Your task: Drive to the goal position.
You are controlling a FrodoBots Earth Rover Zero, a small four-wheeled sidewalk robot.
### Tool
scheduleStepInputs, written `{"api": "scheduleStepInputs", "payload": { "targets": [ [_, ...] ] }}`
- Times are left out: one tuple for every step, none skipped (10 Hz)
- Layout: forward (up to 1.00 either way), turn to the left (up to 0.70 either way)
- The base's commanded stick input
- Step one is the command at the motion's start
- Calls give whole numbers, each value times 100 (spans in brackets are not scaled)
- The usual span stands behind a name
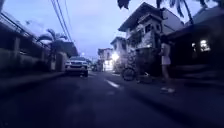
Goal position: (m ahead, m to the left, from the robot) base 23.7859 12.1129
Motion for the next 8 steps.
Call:
{"api": "scheduleStepInputs", "payload": {
  "targets": [
    [26,0],
    [26,0],
    [26,0],
    [26,0],
    [26,0],
    [26,0],
    [26,0],
    [24,0]
  ]
}}
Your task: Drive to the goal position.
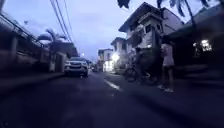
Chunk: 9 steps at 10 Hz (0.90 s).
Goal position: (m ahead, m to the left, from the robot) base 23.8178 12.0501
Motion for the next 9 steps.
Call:
{"api": "scheduleStepInputs", "payload": {
  "targets": [
    [19,0],
    [15,0],
    [11,0],
    [7,0],
    [2,0],
    [0,0],
    [0,0],
    [0,0],
    [23,3]
  ]
}}
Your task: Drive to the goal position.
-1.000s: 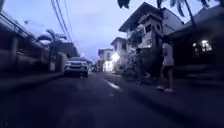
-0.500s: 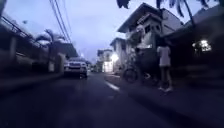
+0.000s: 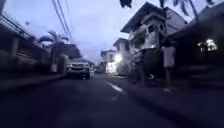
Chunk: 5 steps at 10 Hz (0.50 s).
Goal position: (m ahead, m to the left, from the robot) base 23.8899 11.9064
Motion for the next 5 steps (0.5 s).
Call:
{"api": "scheduleStepInputs", "payload": {
  "targets": [
    [70,14],
    [70,35],
    [70,35],
    [70,35],
    [70,35]
  ]
}}
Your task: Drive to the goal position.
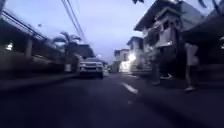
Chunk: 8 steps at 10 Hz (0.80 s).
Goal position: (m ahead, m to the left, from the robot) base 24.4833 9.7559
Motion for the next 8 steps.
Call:
{"api": "scheduleStepInputs", "payload": {
  "targets": [
    [70,35],
    [70,35],
    [70,35],
    [70,35],
    [70,25],
    [70,9],
    [70,0],
    [70,0]
  ]
}}
